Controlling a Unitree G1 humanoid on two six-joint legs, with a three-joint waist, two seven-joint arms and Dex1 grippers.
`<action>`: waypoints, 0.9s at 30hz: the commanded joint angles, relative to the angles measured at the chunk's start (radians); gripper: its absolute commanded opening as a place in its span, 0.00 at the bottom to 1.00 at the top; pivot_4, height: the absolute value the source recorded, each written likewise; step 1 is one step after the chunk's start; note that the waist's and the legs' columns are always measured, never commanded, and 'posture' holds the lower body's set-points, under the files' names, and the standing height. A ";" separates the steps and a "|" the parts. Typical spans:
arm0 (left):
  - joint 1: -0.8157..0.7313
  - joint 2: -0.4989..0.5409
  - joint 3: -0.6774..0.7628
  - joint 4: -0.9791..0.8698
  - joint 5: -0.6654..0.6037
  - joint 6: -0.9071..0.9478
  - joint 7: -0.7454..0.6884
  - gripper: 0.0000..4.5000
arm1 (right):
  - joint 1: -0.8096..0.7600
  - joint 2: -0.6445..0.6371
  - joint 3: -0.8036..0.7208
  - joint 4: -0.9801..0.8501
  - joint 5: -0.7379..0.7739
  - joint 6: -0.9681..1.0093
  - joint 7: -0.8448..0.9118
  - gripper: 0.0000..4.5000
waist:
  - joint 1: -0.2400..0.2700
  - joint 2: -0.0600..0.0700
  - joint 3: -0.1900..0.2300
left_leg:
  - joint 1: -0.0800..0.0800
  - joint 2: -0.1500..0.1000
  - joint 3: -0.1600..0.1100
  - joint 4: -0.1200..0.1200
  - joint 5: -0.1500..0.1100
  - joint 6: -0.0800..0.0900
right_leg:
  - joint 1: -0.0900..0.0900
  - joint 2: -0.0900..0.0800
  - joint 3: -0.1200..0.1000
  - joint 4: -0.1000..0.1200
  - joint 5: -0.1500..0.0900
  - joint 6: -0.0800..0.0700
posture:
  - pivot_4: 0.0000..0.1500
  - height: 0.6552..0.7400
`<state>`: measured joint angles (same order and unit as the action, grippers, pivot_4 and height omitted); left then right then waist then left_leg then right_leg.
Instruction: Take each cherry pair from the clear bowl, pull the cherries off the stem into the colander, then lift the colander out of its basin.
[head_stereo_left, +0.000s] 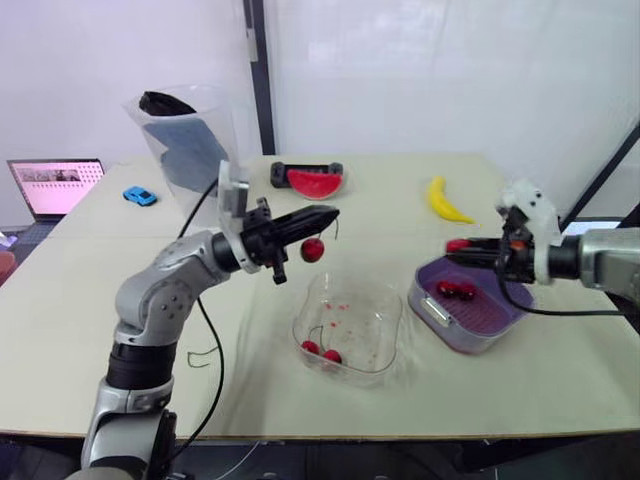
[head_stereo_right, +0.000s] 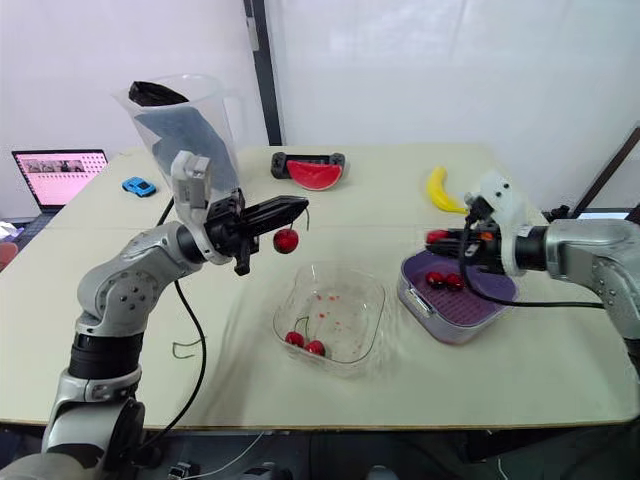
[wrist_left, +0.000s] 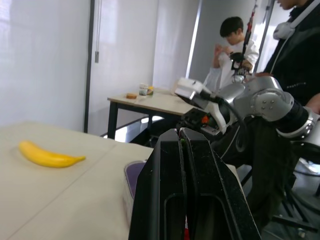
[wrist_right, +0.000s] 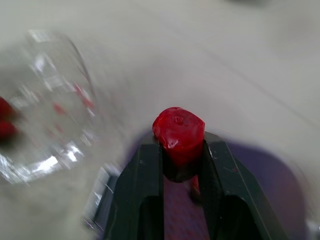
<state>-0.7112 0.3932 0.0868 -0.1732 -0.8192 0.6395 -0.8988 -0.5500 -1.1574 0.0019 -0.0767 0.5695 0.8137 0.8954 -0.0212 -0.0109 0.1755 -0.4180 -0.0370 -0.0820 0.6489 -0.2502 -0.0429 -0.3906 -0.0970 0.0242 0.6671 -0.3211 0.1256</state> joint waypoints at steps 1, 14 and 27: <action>0.009 0.017 0.010 -0.053 0.002 -0.019 0.006 0.00 | 0.010 -0.029 0.049 0.031 -0.117 -0.101 0.060 0.13 | 0.001 0.001 0.000 | 0.000 0.000 0.000 0.000 0.000 0.000 | 0.000 0.000 0.000 0.000 0.000 0.000 | 1.00 1.00; 0.042 0.046 0.015 -0.084 -0.004 0.000 0.017 0.00 | -0.021 -0.049 0.033 0.062 -0.211 -0.108 0.188 0.72 | 0.007 0.001 0.001 | 0.000 0.000 -0.001 0.000 0.000 -0.001 | 0.000 0.000 0.000 0.000 0.000 0.000 | 1.00 1.00; -0.005 0.022 0.039 -0.069 -0.087 0.036 0.057 0.00 | -0.292 0.354 -0.052 -0.205 0.157 0.206 0.066 0.99 | 0.006 0.001 0.001 | 0.000 0.001 -0.003 -0.001 0.001 -0.002 | 0.001 0.001 -0.001 0.000 0.000 0.000 | 1.00 1.00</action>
<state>-0.7037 0.4116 0.1047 -0.2180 -0.8845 0.6750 -0.8446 -0.8297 -0.8493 -0.0285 -0.2393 0.6847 0.9877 1.0290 -0.0150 -0.0100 0.1762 -0.4185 -0.0361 -0.0849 0.6479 -0.2486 -0.0458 -0.3904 -0.0973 0.0228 0.6668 -0.3210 0.1255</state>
